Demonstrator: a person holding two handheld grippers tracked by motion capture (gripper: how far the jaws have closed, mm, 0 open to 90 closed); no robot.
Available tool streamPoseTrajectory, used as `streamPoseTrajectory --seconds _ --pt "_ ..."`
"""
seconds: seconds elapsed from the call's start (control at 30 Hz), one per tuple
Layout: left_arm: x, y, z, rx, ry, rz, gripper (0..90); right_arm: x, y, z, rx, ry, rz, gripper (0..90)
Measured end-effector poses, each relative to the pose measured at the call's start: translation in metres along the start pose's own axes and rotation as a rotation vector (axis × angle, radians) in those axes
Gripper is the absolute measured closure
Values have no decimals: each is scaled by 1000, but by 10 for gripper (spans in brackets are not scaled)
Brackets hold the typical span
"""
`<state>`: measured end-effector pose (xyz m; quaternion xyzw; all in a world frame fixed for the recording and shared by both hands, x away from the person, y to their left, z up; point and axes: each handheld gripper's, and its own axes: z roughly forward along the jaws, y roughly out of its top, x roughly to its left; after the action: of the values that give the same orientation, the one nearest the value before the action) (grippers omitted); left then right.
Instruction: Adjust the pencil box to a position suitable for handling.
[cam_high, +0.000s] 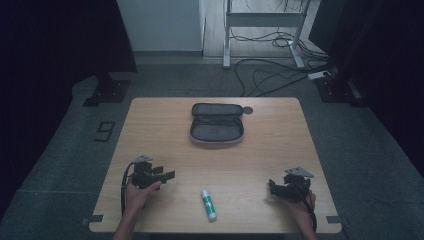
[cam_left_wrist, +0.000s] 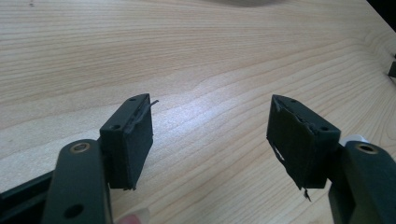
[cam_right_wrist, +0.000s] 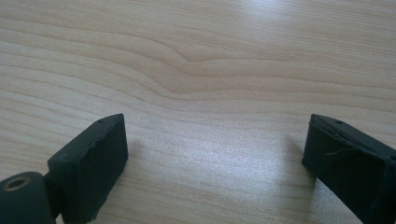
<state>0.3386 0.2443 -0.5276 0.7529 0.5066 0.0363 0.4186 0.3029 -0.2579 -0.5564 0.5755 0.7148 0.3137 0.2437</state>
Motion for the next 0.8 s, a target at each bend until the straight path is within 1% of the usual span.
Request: streamPoseTrajectory --seconds 0.17,0.3,0.33,0.4,0.5,0.53,0.67,0.8 --pt "1 -1 2 9 4 1 316 0 0 0 1 1 -3 57" --pt "2 -1 2 6 10 -2 317 0 0 0 0 0 1 61" --pt "3 -1 1 0 11 -7 316 0 0 -1 -5 -3 4 93" --pt "3 -1 0 -4 8 -17 316 1 -1 -2 -12 -8 11 118" --pt "3 0 0 -4 5 -24 315 2 0 -1 -13 -11 12 127" --pt "3 0 0 -6 5 -25 315 3 0 -2 -15 -9 5 130" --pt "2 0 1 -7 5 -32 311 4 -1 -2 -15 -2 5 133" --pt "2 -1 2 -6 12 -30 309 4 -1 -3 -14 -2 2 139"
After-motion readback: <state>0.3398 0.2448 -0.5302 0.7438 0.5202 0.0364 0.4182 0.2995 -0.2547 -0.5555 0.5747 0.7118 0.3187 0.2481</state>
